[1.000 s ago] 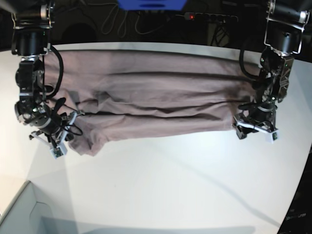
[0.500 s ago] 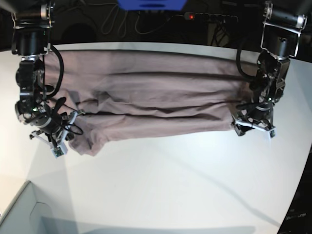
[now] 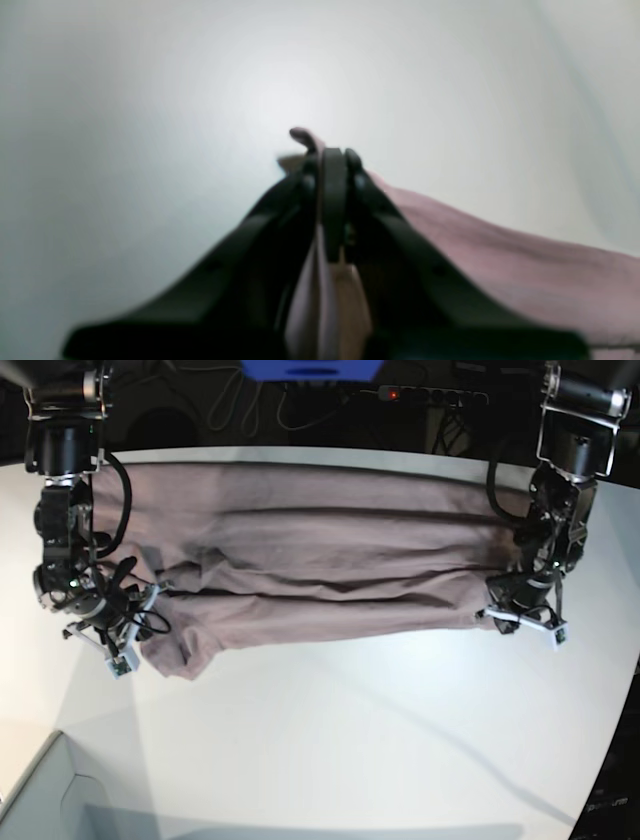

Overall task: Layout the t-shirt on the table in an organized manner, then fold the t-shirt properly
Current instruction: 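Pull the shirt sides apart with both grippers, folding it lengthwise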

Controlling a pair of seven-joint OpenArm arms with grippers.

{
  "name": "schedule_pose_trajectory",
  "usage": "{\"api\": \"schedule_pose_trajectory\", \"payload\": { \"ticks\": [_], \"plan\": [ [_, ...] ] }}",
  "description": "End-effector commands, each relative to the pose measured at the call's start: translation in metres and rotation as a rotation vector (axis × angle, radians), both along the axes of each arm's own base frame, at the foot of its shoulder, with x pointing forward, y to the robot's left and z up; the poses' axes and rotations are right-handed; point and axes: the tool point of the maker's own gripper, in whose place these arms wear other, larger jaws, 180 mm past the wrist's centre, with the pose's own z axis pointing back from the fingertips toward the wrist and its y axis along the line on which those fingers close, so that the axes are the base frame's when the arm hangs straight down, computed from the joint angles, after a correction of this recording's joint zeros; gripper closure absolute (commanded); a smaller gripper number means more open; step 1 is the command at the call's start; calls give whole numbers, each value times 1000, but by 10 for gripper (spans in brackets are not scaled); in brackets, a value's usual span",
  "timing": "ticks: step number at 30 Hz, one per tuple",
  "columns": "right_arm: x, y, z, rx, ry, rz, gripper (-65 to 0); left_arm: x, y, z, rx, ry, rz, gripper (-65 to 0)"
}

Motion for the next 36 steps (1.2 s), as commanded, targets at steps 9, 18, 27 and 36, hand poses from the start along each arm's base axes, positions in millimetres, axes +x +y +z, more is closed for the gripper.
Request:
{"api": "schedule_pose_trajectory", "payload": {
  "ticks": [9,18,27,36],
  "plan": [
    [33,-1,76,-13,-231,6,0,42,-9,86,27,-240,-66,-2],
    [30,-43,118,76,-378,-202,0,39,17,100,13,-284,11,-2],
    [-6,-37,101,61,-321,-113,0,27,29,92,9,-273,46,-2],
    [-38,-33,112,-12,-336,-78,0,11,23,94,-47,-304,96,-2]
  ]
}}
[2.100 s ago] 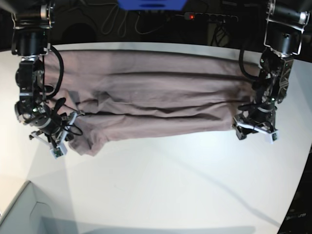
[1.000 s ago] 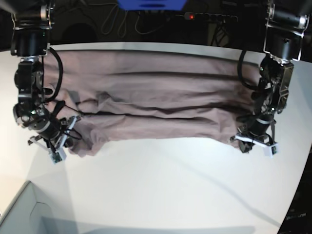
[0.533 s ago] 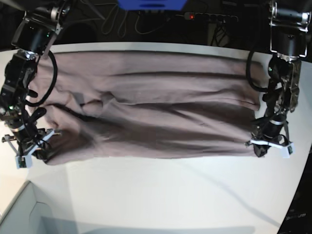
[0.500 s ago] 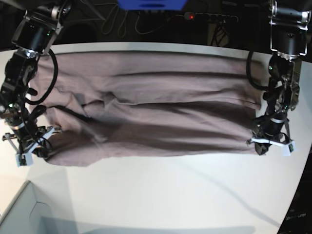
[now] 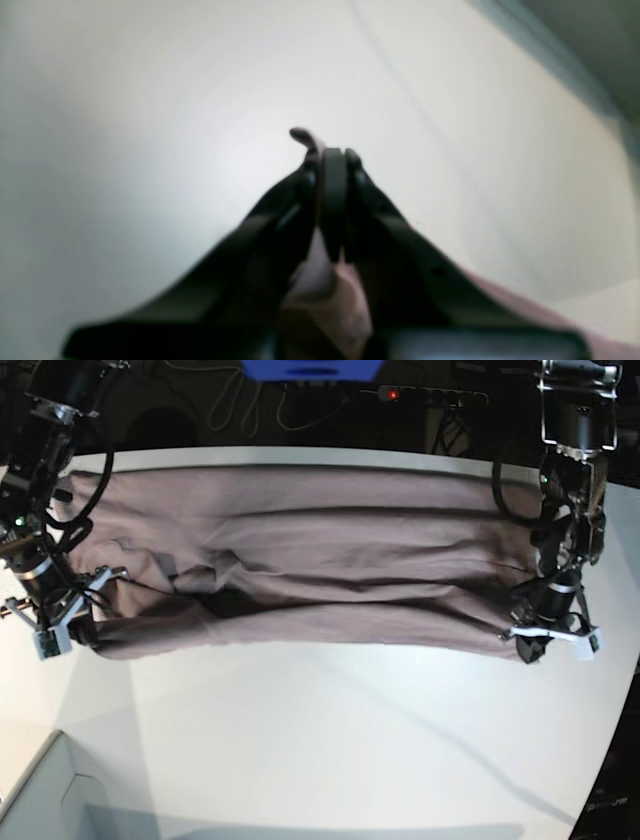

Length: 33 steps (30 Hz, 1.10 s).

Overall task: Layout the t-shirt on the table in an organized manner, then fold the t-shirt properly
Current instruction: 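Pull the shirt sides apart with both grippers, folding it lengthwise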

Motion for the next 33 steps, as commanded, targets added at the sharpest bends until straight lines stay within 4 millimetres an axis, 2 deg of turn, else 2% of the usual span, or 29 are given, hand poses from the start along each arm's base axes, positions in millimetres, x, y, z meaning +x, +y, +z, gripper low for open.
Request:
{"api": "schedule_pose_trajectory", "payload": {
  "ticks": [1,6,10,12,14,17,21,24,28,33],
  "plan": [
    [1,1,16,-17,-51,25,0,10,7,29,15,-92,15,-2],
    [-21,10,27,-35,-72,21,0,-3,-8,54,-9,-198,-61,-2],
    [-38,18,39,-46,-95,12,0,-17,-17,48,-23,-198,-113,-2],
    [-46,19,37,-45,-85,6,0,-22,-21,43,-28,-192,-135,-2],
    [-54,13,35,-49,-72,-19,0,-26,-26,41,-34,-192,-160,-2],
    [-71,1,24,-49,-31,-64,0,-31,-33,41,-39,-205,-207,-2],
    [-90,-3,10,-31,16,-105,0,-32,-38,42,-45,-217,-233,-2],
    [-99,-2,3,-12,38,-128,0,-37,-37,37,-48,-201,-230,-2],
    [-108,1,-10,15,75,-144,0,-47,-11,36,-46,-203,-148,-2],
    [-113,0,-21,31,105,-151,0,-56,9,35,-47,-204,-74,-2]
  ]
}}
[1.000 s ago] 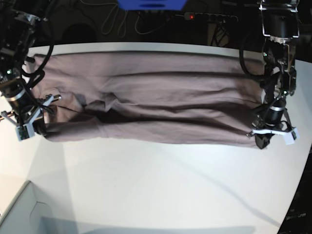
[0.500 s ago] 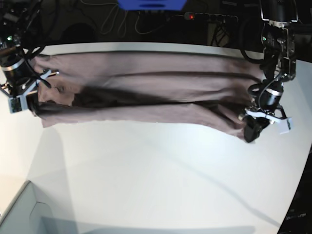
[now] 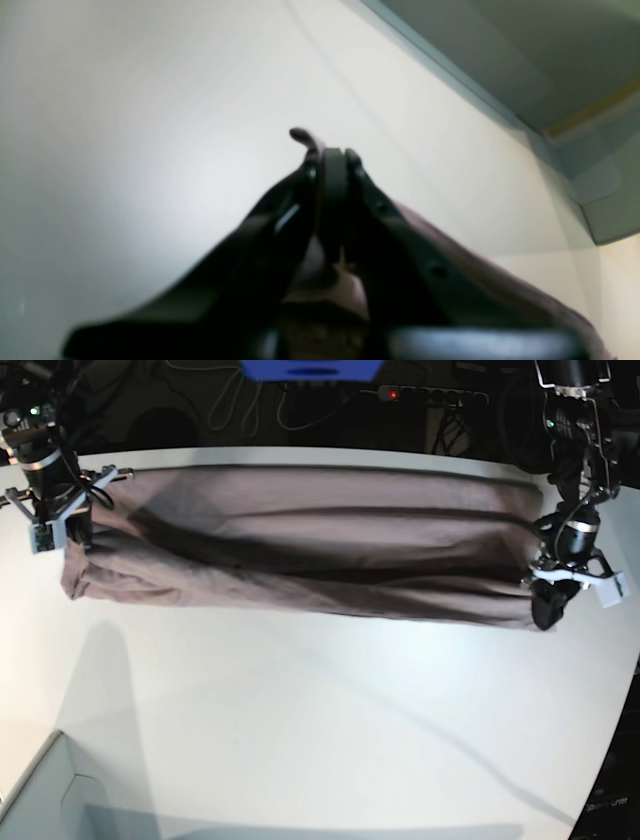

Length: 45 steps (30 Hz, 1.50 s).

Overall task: Layout the t-shirt on the table in an organized manner, then fold the t-shirt properly
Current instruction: 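Pull the shirt sides apart with both grippers, folding it lengthwise, then shift the left gripper along the folded shirt end and regrasp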

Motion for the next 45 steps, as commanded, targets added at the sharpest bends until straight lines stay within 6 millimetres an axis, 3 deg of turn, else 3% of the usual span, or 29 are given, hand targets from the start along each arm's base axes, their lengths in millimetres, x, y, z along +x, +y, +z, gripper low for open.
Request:
{"api": "schedule_pose_trajectory", "payload": {
  "ticks": [1,6,13,20,28,37,45],
  "plan": [
    [3,0,6,-2,-28,16,0,5,5,15,9,-55,4,-2],
    [-3,1,-11,31,14,8,0,-4,14,-15,-16,22,39,-2],
    [-15,4,-21,41,52,10,0,-3,21,-31,-33,59,59,-2],
    [-30,12,-22,58,47,25,0,0,18,-21,-30,33,49,-2],
    [-33,22,-24,98,2,25,0,5,-13,7,-27,-86,-118,-2],
    [-38,19,-40,126,34,6,0,2,-1,9,7,-77,-124,-2],
    [-36,22,-40,131,29,11,0,-25,7,-43,-36,67,-88,-8]
  ]
}}
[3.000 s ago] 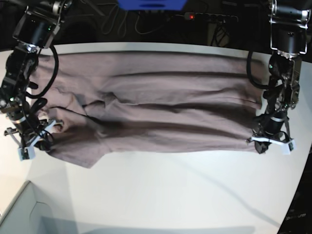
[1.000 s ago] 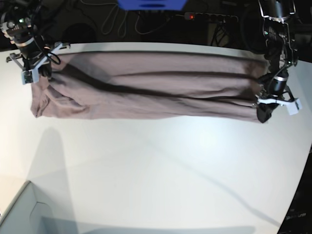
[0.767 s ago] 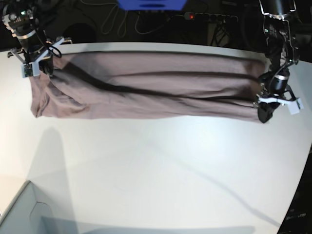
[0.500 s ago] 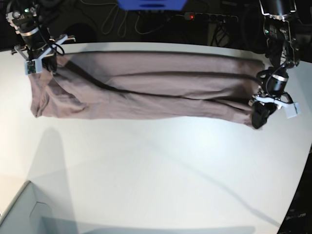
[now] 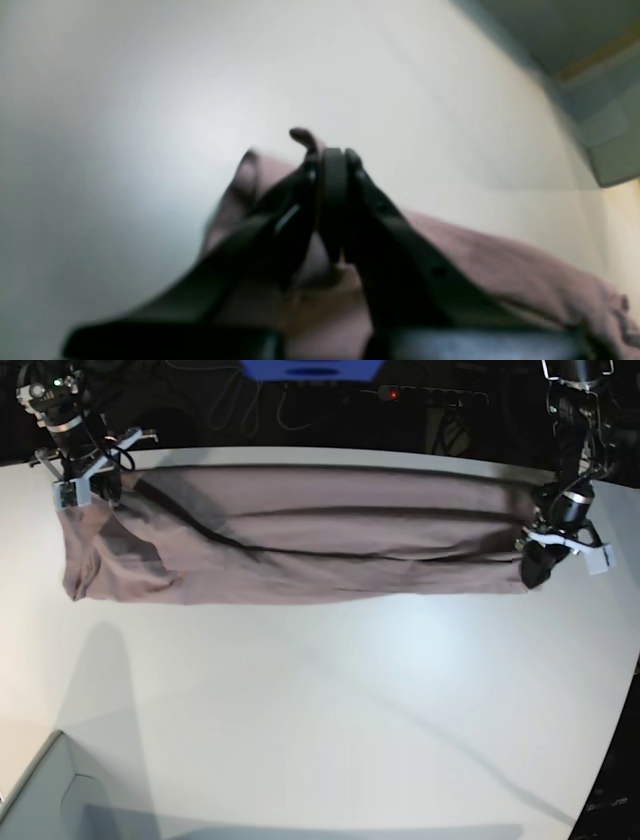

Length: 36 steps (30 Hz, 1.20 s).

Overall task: Layout the t-shirt on the table in an organized manner, then fold the t-shirt properly
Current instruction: 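Shift the left gripper along the folded shirt end and regrasp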

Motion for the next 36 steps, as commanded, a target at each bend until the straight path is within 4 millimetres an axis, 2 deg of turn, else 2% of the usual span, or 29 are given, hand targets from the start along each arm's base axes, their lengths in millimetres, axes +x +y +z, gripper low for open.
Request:
{"api": "schedule_pose_trajectory", "payload": {
  "ticks": [1,4,8,12,15,19,22,27,32,36],
  "plan": [
    [8,1,10,3,-47,12,0,6,7,9,2,-39,8,-23],
    [8,1,10,3,-45,12,0,-3,11,-3,-7,-2,24,-128],
    [11,1,12,2,-53,14,0,-12,11,-6,-6,10,23,-285],
    [11,1,12,1,-55,14,0,-13,10,21,51,-44,-27,-379],
    [11,1,12,1,-55,14,0,-8,5,39,71,-88,-52,-389],
    [11,1,12,1,-55,14,0,-1,17,51,118,-103,-68,-389],
    [11,1,12,1,-55,14,0,14,20,62,156,-129,-90,-389],
    [11,1,12,1,-53,14,0,22,12,48,357,-66,-184,-389],
    [11,1,12,0,-52,15,0,13,-8,17,486,27,-267,-389],
    [11,1,12,-1,-52,15,0,7,-14,4,547,70,-306,-389]
  ]
}}
